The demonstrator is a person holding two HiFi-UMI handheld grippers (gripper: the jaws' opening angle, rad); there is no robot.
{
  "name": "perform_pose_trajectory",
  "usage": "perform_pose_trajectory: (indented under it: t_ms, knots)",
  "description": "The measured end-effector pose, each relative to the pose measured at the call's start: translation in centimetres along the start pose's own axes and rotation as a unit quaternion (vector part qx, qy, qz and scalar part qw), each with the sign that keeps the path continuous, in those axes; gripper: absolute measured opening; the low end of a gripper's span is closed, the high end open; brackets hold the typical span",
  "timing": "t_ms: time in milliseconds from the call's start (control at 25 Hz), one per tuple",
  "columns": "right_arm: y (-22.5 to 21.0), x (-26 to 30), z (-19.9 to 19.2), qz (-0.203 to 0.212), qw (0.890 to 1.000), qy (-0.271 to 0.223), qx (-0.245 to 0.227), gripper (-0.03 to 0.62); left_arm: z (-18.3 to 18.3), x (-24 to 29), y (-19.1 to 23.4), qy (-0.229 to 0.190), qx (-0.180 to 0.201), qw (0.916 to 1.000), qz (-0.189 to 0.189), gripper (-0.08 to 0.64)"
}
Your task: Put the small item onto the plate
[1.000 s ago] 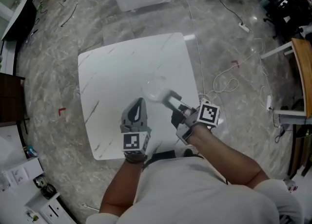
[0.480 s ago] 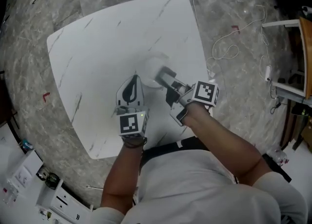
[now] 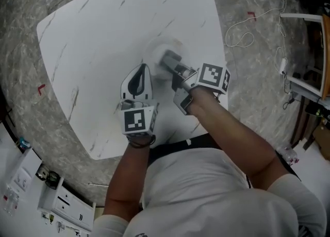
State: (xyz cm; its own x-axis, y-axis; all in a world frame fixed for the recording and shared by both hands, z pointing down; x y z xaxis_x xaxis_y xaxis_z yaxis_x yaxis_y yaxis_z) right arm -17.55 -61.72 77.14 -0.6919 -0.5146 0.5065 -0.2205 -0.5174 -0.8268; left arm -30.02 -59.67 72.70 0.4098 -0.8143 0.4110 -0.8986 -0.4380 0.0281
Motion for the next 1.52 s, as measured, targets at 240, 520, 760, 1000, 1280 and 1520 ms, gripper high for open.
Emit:
perform_pose_trajectory:
  t_ms: [240, 520, 760, 1000, 1280, 1520]
  knots:
    - [0.2, 0.6, -0.4, -0.003, 1.000, 0.012, 0.002, 0.139, -0.6, -0.3, 0.1, 0.004, -0.007, 0.9999, -0.008, 0.006]
    - [1.1, -0.1, -0.3, -0.035, 0.999, 0.013, -0.004, 0.238, -0.4, -1.0, -0.3, 0.003, -0.020, 0.9996, -0.019, 0.006]
    - [2.4, -1.7, -0.1, -0.063, 0.997, 0.007, -0.036, 0.282, 1.1, -1.4, -0.6, -0.010, -0.031, 0.9993, -0.021, 0.006]
    - [2.2, -4.2, 1.0, -0.080, 0.994, -0.001, -0.076, 0.293, 2.7, -2.6, -0.6, -0.023, -0.030, 0.9993, -0.006, 0.006]
    - [5.1, -8.1, 0.0, -0.035, 0.991, 0.000, -0.126, 0.287, 5.6, -5.6, -2.2, -0.046, -0.022, 0.9986, 0.015, 0.006]
    - [8.8, -15.2, -3.6, 0.021, 0.975, 0.007, -0.223, 0.140, 11.2, -10.9, -6.2, -0.081, -0.024, 0.9956, 0.041, 0.006]
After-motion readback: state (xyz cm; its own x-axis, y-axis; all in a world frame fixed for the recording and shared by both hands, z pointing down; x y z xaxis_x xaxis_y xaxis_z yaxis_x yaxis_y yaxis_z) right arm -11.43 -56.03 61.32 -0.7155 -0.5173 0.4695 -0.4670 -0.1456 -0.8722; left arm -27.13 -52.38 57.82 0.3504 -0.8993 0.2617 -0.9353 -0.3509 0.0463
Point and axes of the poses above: the fingertips, and each gripper's own axes: x forward along the fingers, y to its left, z out of its top, the point moved 4 cm from there along -x, backward along the fingers, and after that the axes turned 15 degrees about x, right-handed, at the moved point
